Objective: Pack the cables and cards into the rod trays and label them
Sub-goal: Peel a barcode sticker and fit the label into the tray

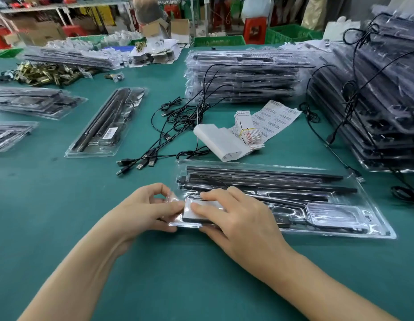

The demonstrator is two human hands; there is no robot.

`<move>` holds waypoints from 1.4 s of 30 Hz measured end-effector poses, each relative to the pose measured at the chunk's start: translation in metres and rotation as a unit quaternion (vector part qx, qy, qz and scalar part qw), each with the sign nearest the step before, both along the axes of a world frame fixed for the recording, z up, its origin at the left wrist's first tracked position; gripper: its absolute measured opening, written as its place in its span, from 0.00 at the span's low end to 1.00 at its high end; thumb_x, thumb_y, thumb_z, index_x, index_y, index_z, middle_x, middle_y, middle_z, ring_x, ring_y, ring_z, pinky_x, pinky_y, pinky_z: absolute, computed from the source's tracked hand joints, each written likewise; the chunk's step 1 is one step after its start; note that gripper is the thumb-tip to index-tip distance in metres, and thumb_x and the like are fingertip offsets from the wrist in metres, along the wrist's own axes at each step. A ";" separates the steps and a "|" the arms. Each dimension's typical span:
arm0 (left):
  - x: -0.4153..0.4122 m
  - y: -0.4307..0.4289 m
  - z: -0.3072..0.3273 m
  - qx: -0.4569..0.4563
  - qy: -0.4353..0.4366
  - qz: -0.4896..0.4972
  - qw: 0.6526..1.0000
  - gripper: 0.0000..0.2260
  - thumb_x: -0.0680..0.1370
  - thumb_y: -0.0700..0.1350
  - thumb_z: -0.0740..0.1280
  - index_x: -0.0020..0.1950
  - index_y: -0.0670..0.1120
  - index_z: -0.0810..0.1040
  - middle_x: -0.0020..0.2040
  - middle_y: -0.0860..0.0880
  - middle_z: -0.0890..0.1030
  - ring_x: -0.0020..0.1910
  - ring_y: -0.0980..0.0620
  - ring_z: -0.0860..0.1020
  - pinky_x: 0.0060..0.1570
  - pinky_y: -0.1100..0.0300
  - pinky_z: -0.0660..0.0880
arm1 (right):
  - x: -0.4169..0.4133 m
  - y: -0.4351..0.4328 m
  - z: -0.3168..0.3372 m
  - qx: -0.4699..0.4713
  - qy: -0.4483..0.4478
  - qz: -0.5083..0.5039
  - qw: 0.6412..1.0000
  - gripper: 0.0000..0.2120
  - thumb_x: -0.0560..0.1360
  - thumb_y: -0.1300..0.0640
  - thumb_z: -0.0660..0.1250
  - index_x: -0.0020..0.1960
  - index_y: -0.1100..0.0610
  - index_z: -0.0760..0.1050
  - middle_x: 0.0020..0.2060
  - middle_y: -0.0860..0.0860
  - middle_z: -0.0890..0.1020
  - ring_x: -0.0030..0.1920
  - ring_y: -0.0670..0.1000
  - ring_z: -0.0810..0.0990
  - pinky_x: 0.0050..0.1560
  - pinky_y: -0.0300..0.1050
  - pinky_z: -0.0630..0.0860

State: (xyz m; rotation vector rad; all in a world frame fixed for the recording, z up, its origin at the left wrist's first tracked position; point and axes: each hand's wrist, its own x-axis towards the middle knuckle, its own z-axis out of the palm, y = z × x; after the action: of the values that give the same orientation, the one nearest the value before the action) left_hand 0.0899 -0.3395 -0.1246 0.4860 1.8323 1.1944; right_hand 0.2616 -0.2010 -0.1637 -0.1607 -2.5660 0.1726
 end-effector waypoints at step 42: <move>0.049 -0.010 -0.041 0.131 0.732 -0.190 0.641 0.10 0.81 0.55 0.68 0.59 0.56 0.85 0.60 0.57 0.84 0.57 0.57 0.84 0.40 0.60 0.83 | 0.086 0.064 0.003 -0.039 -0.088 -0.047 0.994 0.18 0.73 0.43 0.74 0.56 0.53 0.83 0.55 0.46 0.81 0.57 0.48 0.78 0.57 0.47 0.76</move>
State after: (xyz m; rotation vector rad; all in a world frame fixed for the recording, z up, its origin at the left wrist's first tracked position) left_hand 0.1384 -0.3497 -0.1659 2.4239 2.4882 0.6418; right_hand 0.3479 -0.1366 -0.1608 -0.3386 -2.7216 0.2335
